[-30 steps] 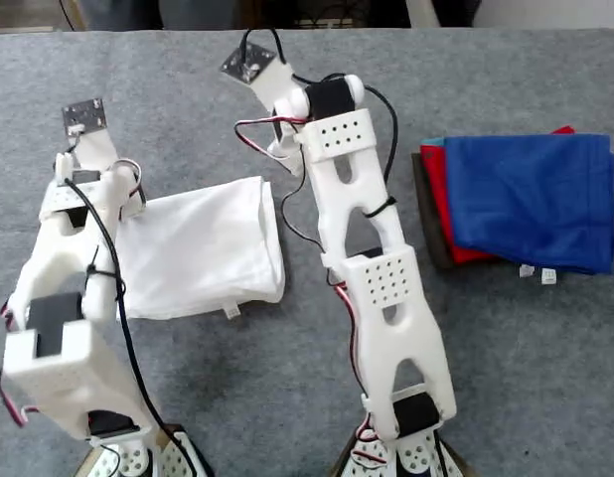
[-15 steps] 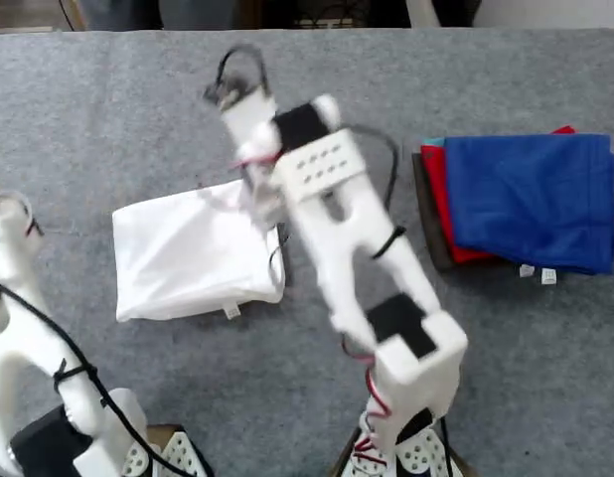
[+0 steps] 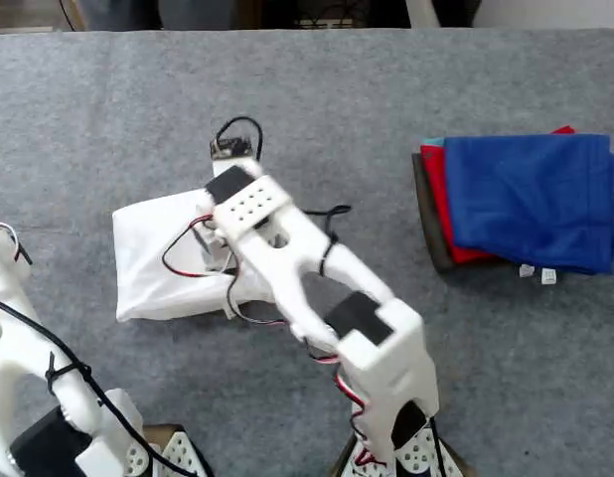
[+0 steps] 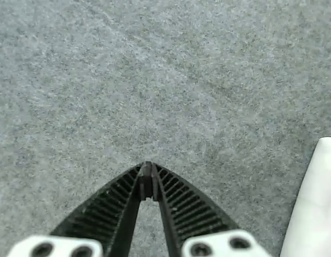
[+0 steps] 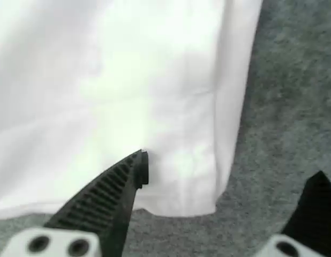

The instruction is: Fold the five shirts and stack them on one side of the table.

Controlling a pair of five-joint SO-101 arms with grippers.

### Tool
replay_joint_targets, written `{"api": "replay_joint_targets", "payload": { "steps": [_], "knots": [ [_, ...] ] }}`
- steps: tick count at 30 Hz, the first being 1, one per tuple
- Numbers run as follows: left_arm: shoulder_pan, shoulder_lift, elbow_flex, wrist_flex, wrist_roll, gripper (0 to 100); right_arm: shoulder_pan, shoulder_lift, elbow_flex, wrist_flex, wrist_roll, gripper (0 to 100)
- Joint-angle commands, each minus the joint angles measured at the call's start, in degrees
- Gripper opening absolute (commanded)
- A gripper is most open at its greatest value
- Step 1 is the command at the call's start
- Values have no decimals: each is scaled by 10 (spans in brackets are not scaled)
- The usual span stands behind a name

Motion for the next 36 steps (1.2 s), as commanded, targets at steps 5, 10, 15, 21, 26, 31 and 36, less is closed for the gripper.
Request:
{"api": "replay_joint_targets", "payload": {
  "steps": [5,10,15,21,26,31,36],
  "knots": [
    [-6,-21,-2,-9,-3,33,-32,123,-106,1,-46,240],
    [-6,-21,-2,-8,-3,33,-15,158,-119,8,-20,117],
    [-5,-21,-2,-8,-2,33,4,158,-121,46,6,33],
    [-5,-21,-2,-8,-2,33,48,157,-146,76,17,12],
    [-5,-20,-2,-8,-3,33,105,157,-269,154,62,12],
    [-5,-20,-2,-8,-3,33,169,131,-339,174,155,12],
    [-5,-20,-2,-8,-3,33,239,74,-340,174,268,12]
  ]
}}
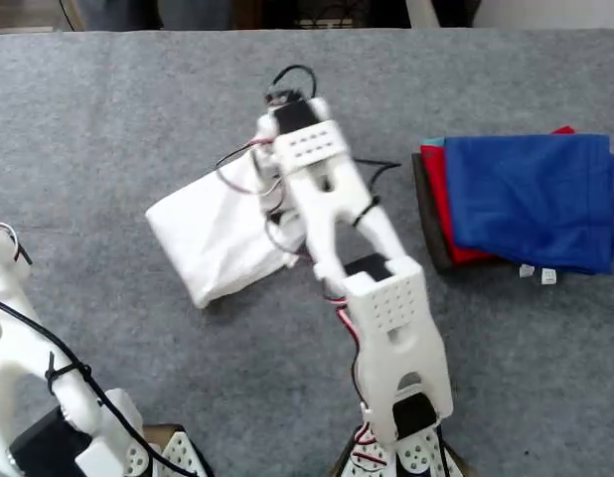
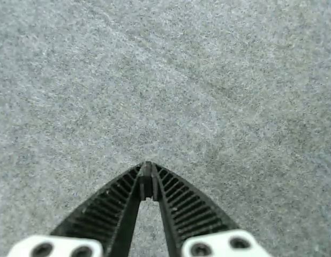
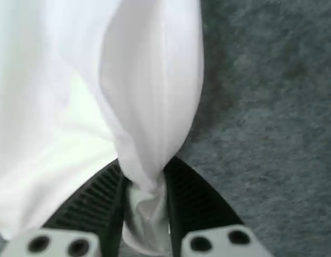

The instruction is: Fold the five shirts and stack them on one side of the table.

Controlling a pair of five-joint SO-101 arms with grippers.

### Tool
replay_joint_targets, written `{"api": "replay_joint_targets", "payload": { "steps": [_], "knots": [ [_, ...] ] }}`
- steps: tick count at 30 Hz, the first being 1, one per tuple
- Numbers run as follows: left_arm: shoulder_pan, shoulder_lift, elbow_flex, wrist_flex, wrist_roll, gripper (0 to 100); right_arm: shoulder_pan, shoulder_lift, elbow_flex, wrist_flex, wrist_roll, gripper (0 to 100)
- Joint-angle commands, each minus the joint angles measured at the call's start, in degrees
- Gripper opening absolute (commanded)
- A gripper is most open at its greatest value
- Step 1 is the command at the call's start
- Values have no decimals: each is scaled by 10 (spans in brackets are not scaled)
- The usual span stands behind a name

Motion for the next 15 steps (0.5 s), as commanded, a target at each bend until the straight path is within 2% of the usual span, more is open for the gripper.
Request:
{"api": "replay_joint_targets", "payload": {
  "steps": [1,5,11,15],
  "knots": [
    [-5,-20,-2,-8,-3,33,62,-74,-29,8,83,13],
    [-4,-20,-2,-8,-3,33,131,-117,-34,8,187,13],
    [-1,-20,-2,-11,-3,33,244,-191,-33,8,277,13],
    [36,-20,-2,-8,-3,33,332,-217,-33,5,343,13]
  ]
}}
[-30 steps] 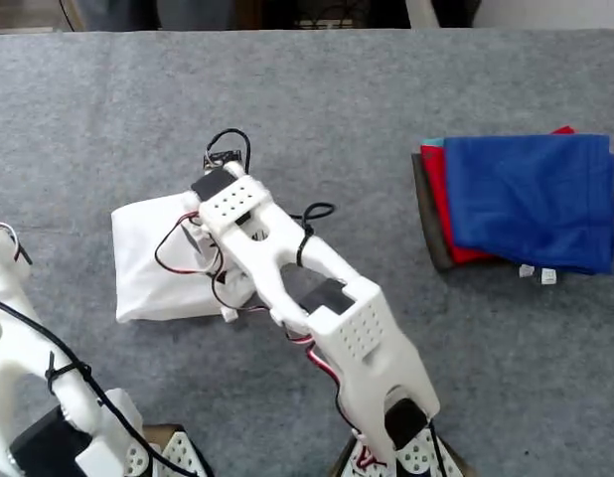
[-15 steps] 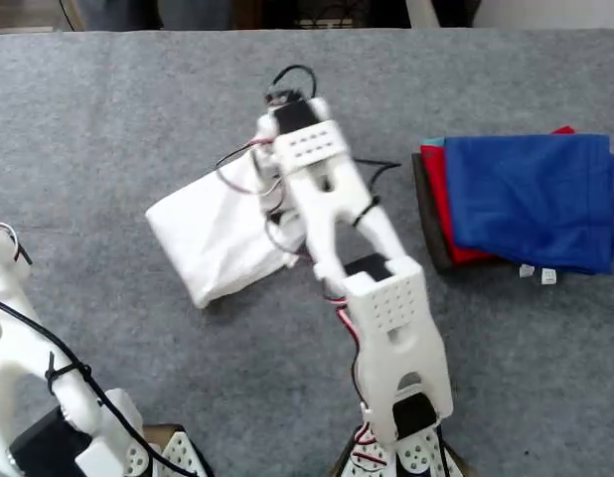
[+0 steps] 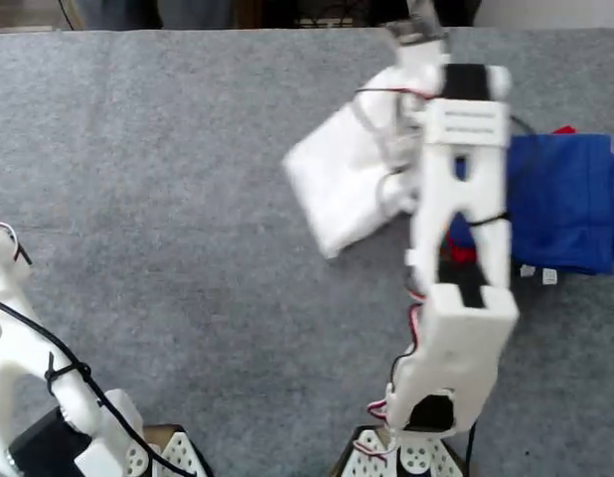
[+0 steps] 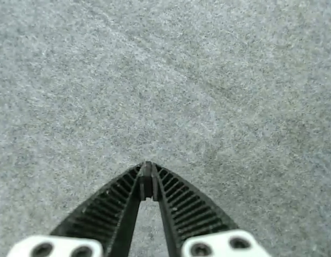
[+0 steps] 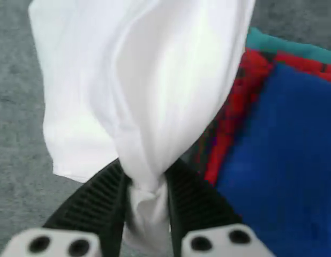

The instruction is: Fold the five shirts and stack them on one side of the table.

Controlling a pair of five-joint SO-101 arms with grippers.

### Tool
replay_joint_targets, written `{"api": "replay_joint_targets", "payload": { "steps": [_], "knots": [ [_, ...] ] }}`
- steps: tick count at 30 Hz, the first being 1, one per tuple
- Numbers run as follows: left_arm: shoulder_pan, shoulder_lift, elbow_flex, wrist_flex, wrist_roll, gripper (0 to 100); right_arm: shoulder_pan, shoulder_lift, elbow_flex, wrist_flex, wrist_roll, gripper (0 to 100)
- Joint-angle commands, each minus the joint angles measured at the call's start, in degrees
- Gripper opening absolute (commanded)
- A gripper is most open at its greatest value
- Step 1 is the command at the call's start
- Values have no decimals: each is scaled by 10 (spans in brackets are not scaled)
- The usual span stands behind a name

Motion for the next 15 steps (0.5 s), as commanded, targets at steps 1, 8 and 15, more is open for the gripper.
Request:
{"api": "replay_joint_targets", "payload": {
  "steps": [1,8,15],
  "knots": [
    [36,-20,-2,-8,-3,33,89,-50,-34,2,61,13],
    [93,-20,-7,-8,0,33,253,-47,-82,1,135,14],
    [179,-21,-2,-6,1,33,338,-16,-92,-28,144,14]
  ]
}}
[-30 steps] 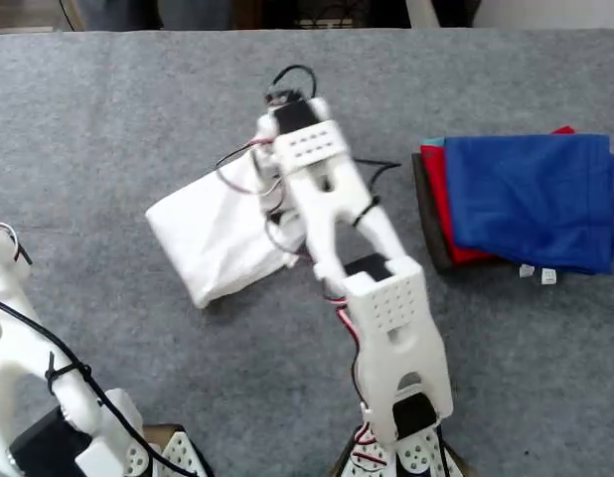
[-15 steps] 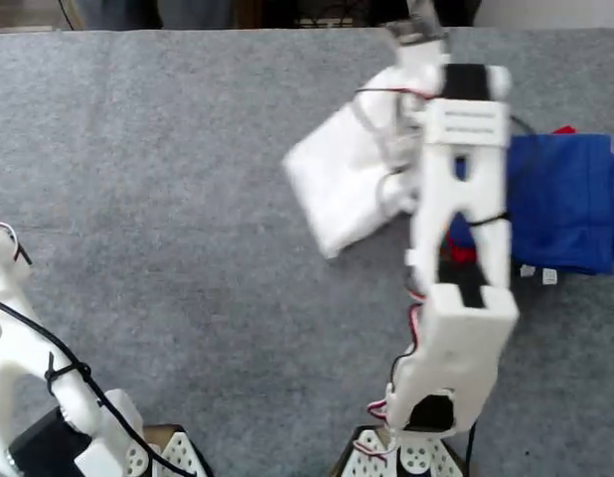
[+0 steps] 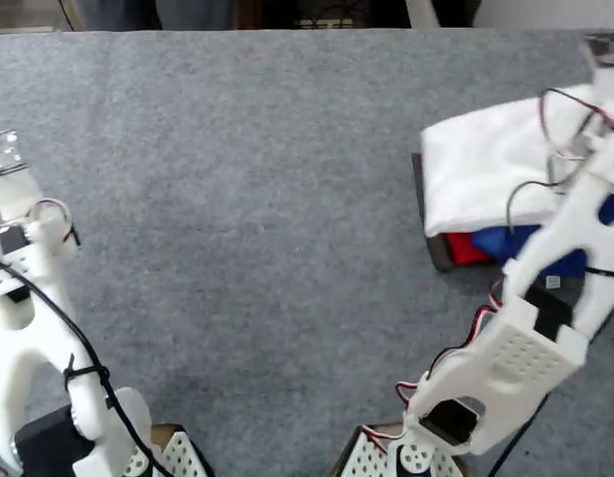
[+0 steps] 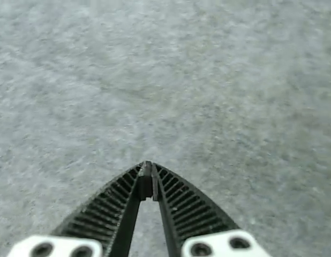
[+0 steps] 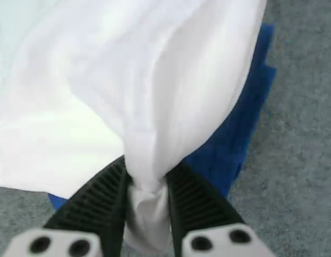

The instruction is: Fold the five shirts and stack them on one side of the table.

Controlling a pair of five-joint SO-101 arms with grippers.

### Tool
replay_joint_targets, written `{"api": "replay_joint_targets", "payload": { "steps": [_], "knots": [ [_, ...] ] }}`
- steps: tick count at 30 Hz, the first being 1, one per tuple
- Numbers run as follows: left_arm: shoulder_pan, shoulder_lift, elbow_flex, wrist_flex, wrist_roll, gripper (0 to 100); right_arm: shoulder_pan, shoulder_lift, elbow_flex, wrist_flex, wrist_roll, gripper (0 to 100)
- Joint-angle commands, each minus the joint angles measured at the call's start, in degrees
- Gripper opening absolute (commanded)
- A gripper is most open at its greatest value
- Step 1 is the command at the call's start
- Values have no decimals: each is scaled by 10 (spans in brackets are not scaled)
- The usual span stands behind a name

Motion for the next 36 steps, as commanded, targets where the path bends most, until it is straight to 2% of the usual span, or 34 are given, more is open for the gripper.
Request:
{"api": "replay_joint_targets", "payload": {
  "steps": [1,11,14,17,19,21,23,27,30,33,36],
  "knots": [
    [47,-21,-2,-6,2,33,42,9,-31,-29,4,14],
    [159,-21,-2,21,1,33,64,75,-31,-48,-11,40],
    [197,-25,8,22,1,33,62,68,-36,-51,-68,184],
    [222,-28,7,35,-1,33,62,54,-60,-48,-87,341],
    [225,-28,-5,59,0,33,62,40,-85,-43,-92,391],
    [226,-28,-16,83,1,33,62,20,-116,-12,-106,375],
    [227,-28,-23,99,1,33,55,-7,-143,13,-120,299],
    [227,-28,-17,109,1,30,32,-89,-142,12,-133,18],
    [228,-28,-20,159,1,30,6,-158,-86,12,-142,64],
    [229,-29,-21,210,1,30,-34,-231,2,12,-155,12],
    [225,-29,-18,258,-1,30,-80,-308,126,11,-156,12]
  ]
}}
